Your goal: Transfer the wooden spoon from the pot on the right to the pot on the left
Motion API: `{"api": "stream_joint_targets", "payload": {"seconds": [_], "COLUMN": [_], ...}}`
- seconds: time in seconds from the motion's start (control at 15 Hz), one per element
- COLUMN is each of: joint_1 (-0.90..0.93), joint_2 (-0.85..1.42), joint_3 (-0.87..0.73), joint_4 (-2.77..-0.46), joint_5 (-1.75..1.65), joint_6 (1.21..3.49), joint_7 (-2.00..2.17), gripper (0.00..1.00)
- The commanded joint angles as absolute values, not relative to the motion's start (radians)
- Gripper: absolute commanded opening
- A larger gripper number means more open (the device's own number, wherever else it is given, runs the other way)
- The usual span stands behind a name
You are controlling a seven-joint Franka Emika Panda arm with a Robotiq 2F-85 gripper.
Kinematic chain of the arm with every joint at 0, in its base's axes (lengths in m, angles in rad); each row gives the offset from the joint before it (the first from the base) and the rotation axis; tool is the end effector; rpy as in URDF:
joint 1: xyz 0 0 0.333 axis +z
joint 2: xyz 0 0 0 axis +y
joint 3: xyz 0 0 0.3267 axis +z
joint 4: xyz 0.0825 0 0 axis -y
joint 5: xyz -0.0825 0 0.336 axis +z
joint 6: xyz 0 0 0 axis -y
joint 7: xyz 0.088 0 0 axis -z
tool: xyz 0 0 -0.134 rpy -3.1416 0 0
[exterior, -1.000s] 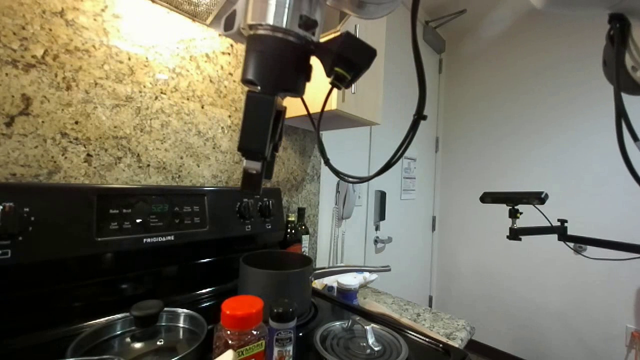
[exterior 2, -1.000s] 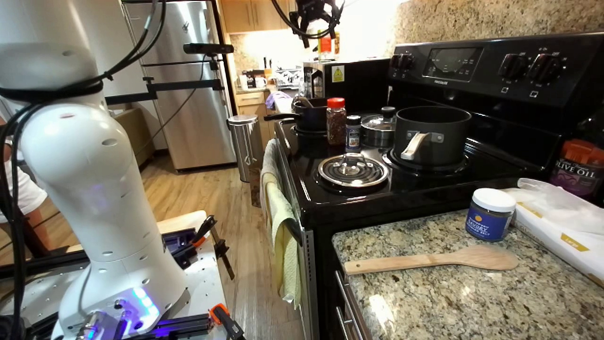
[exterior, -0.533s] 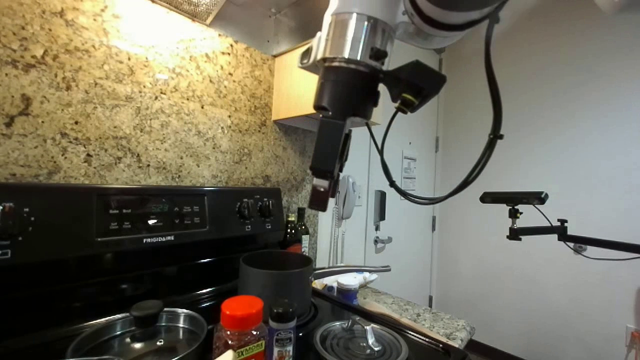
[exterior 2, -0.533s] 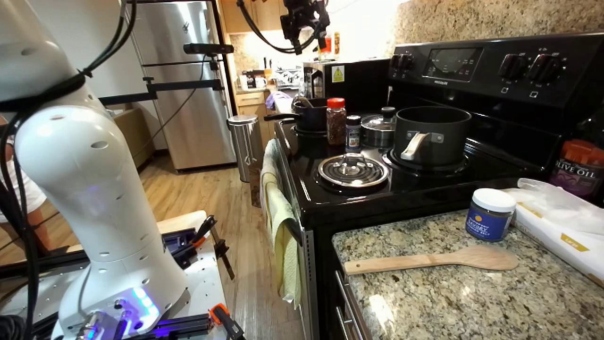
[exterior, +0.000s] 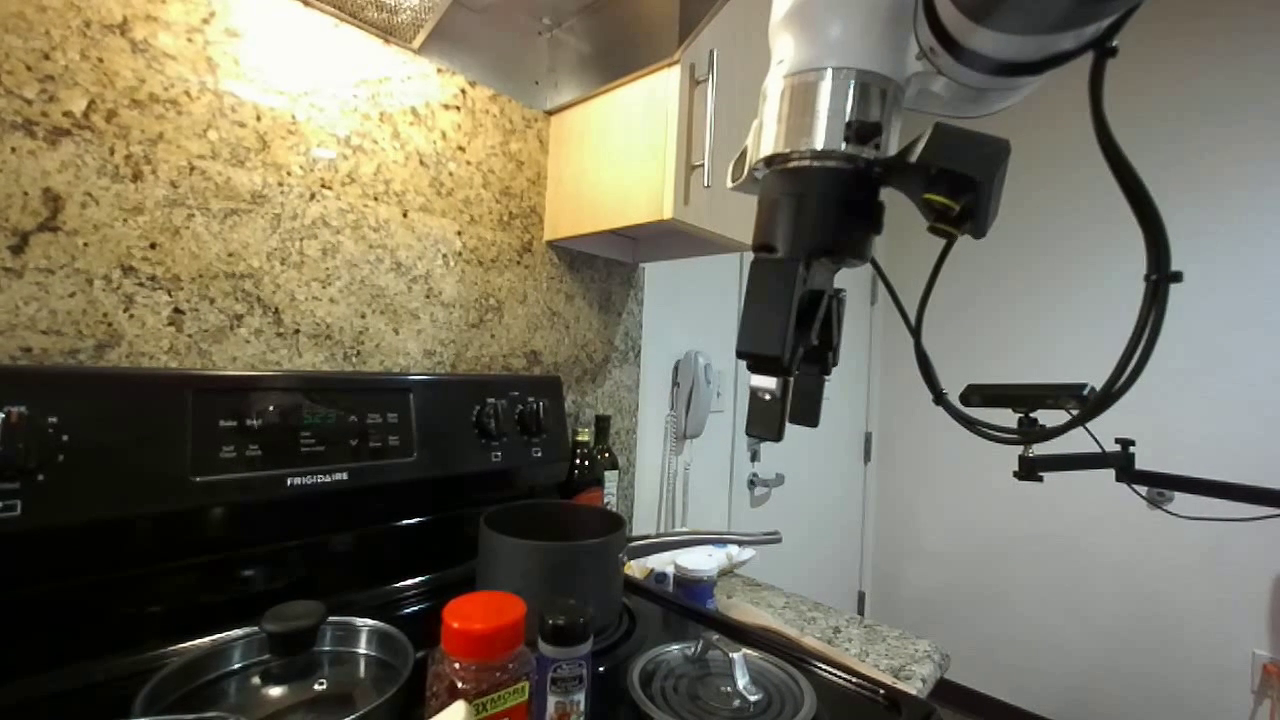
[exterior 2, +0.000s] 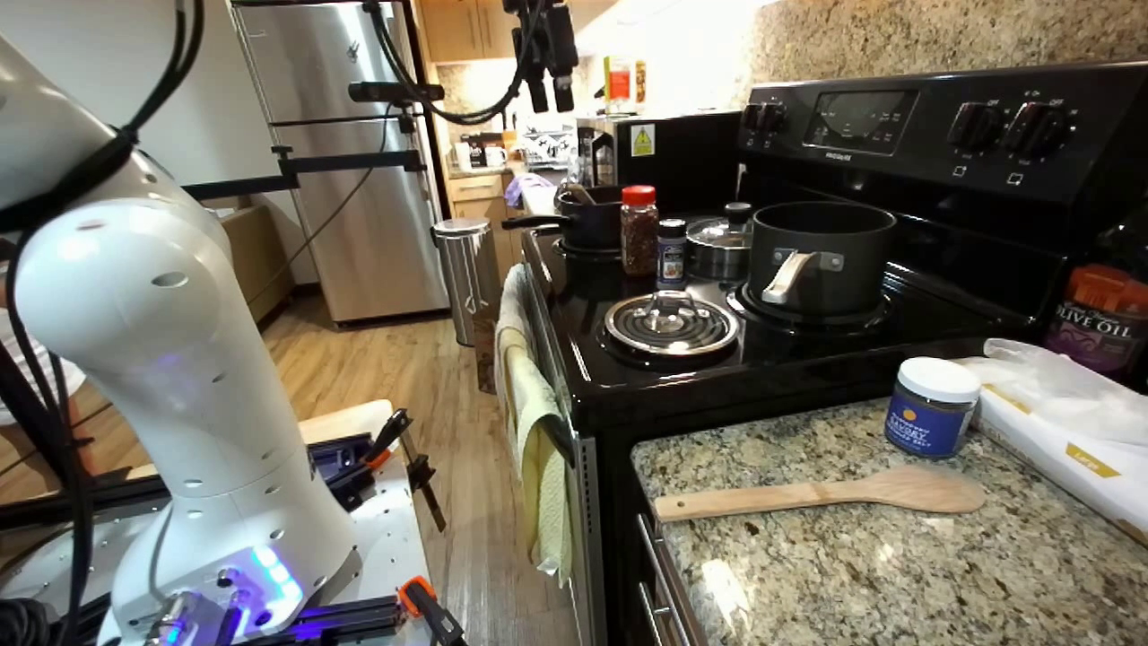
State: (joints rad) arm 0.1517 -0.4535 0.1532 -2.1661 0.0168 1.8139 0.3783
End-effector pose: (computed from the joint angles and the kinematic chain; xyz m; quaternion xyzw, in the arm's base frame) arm 0.3567 0.1248 0.5702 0.9975 -0.0443 0.0539 0.0079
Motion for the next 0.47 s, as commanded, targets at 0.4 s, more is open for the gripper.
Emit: {"api": "stream_joint_targets", "payload": {"seconds": [0.4], "joint_1": [0.115], "joint_2": [-0.471], "joint_3": [0.177], "joint_4": [-2.178], "joint_5": [0.046], "joint_6": [1.811], "joint_7": [0.394], "gripper": [1.00]}}
